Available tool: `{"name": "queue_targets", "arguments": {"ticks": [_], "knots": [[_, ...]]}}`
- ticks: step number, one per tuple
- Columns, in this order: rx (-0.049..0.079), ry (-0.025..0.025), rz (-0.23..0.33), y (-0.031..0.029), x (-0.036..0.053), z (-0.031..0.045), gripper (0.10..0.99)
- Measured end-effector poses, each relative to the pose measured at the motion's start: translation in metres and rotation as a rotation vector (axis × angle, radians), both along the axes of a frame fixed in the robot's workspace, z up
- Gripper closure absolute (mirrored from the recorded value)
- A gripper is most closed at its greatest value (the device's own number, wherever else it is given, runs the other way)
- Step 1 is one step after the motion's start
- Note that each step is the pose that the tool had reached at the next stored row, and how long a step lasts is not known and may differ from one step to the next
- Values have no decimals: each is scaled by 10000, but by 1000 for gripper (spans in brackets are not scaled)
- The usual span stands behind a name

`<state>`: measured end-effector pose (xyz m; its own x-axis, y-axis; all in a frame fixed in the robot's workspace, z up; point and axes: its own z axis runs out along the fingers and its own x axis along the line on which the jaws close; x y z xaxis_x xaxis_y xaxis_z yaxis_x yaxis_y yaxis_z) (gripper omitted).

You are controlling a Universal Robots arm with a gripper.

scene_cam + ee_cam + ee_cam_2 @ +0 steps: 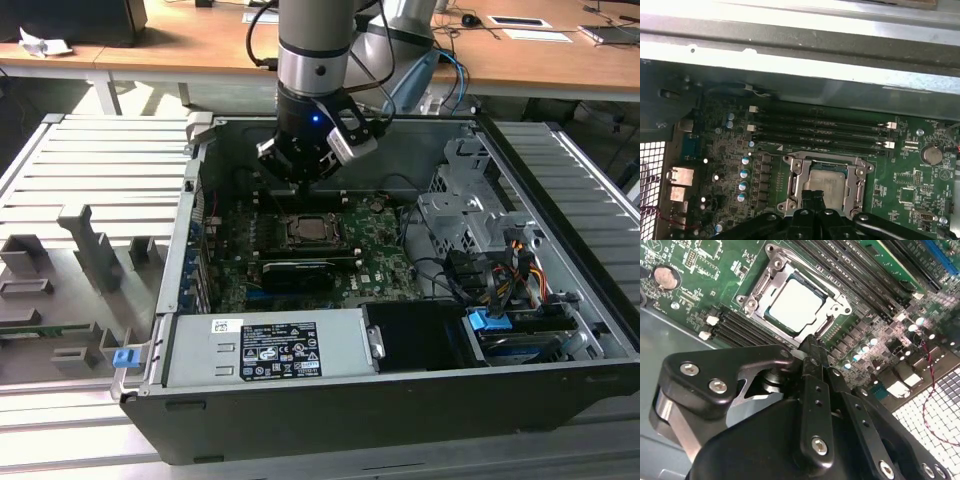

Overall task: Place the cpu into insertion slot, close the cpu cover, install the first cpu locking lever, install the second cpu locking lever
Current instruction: 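Install the first cpu locking lever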

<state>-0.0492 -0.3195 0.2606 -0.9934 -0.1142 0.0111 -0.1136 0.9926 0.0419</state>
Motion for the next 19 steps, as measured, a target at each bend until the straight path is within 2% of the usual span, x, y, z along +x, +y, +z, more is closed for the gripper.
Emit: {"name": "queue_targets", "arguments": {"ticks": [1, 6, 12, 17, 19], "knots": [[0, -29, -31, 1, -11, -13, 980], [-2, -39, -375, 9, -32, -33, 980], [9, -45, -407, 24, -223, -39, 980], [31, -67, -407, 24, -340, -39, 980], [44, -73, -406, 24, -426, -40, 980]]}}
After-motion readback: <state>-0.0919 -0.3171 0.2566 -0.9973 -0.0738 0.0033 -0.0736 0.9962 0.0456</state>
